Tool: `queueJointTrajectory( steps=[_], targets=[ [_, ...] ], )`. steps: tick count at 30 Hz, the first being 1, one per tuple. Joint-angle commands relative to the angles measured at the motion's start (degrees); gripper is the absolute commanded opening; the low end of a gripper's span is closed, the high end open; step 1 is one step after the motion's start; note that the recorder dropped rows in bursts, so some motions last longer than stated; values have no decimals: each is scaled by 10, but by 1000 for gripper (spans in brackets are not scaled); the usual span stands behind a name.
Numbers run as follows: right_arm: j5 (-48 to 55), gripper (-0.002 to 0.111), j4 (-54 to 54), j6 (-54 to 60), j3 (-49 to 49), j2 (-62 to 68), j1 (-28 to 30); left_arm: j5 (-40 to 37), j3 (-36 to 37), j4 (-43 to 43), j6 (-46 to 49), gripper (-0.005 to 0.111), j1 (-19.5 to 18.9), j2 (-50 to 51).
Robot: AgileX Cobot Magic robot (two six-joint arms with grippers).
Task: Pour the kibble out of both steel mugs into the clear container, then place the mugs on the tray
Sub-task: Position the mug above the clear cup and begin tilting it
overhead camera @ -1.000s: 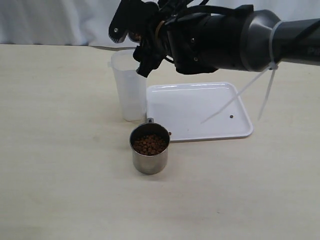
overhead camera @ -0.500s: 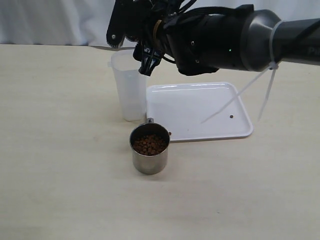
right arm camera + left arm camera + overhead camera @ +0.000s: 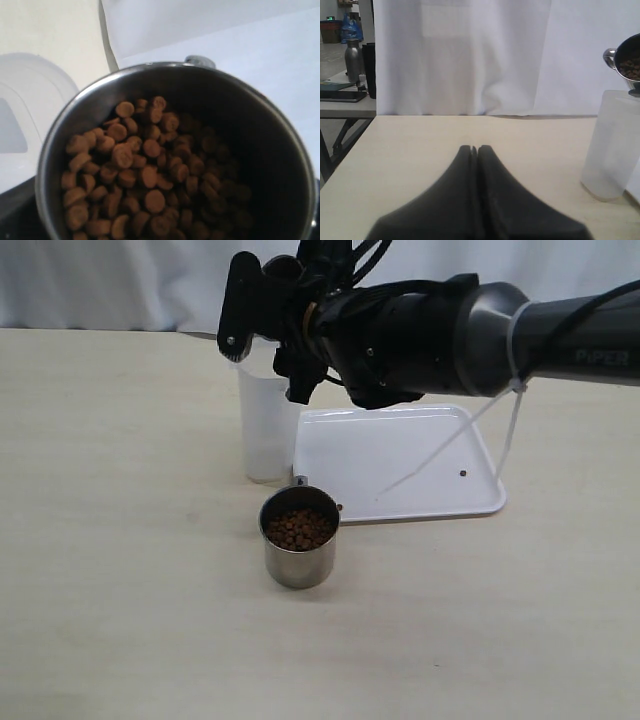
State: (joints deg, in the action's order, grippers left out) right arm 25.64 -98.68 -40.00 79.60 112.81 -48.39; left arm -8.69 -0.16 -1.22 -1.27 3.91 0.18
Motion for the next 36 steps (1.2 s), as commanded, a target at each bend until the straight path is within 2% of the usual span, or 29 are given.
queueJointTrajectory(
  steps=[1,12,24,36],
  targets=[
    [14,5,-13,-1,0,-4,2,5,2,3,0,0,-1,-2],
    [7,5,-13,-39,3,-17,-4,5,2,3,0,0,-1,-2],
    [29,5,-13,-22,3,-30,-17,5,2,3,0,0,-1,-2],
    [26,5,-13,47,3,-29,-17,5,2,3,0,0,-1,-2]
  ],
)
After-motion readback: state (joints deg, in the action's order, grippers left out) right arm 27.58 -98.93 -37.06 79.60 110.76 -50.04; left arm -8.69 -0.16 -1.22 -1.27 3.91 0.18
